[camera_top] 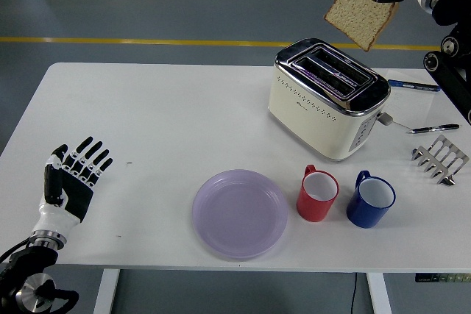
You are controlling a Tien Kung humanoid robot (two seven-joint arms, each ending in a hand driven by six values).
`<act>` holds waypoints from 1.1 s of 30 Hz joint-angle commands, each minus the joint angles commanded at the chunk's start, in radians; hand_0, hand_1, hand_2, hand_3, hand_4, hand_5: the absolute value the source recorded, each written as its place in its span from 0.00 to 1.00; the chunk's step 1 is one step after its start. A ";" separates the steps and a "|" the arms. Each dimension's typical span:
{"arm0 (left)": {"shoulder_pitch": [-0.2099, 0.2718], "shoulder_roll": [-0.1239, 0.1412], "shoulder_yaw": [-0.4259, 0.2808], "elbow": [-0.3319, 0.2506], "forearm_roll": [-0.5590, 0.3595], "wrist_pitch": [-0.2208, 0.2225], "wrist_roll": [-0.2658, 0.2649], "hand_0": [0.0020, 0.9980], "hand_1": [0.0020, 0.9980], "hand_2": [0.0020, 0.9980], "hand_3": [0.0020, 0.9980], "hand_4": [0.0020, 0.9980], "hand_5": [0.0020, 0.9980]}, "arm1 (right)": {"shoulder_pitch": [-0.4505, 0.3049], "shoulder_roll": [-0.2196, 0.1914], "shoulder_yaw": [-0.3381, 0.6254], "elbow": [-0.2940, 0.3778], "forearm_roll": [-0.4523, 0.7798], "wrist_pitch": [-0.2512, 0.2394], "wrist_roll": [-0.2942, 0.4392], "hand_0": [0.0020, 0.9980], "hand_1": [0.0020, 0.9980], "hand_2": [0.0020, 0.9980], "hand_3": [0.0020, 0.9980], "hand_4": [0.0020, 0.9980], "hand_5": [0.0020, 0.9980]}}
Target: Push plate across desktop,pick up the break from the machine,place the break in the plate
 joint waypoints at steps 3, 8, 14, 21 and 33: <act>0.005 -0.001 0.000 0.001 -0.002 0.000 -0.001 0.79 0.78 0.79 0.75 0.51 1.00 | -0.034 -0.028 0.037 0.117 0.119 0.055 -0.022 0.26 0.21 0.32 0.38 0.28 0.00; 0.007 -0.007 0.005 0.004 -0.002 -0.002 -0.001 0.79 0.78 0.79 0.75 0.51 1.00 | -0.104 -0.050 0.029 0.294 0.315 0.151 -0.098 0.25 0.21 0.32 0.37 0.25 0.00; 0.013 -0.007 0.010 0.007 -0.003 -0.001 -0.001 0.79 0.78 0.79 0.75 0.51 1.00 | -0.175 -0.029 -0.101 0.408 0.559 0.224 -0.164 0.24 0.21 0.32 0.37 0.25 0.00; 0.014 -0.007 0.017 0.013 -0.004 -0.001 0.000 0.79 0.78 0.79 0.75 0.51 1.00 | -0.204 0.062 -0.261 0.374 0.621 0.217 -0.171 0.24 0.21 0.32 0.37 0.27 0.00; 0.014 -0.011 0.015 0.012 -0.003 0.000 -0.001 0.79 0.78 0.79 0.75 0.52 1.00 | -0.260 0.214 -0.377 0.174 0.573 0.139 -0.133 0.25 0.21 0.32 0.37 0.29 0.00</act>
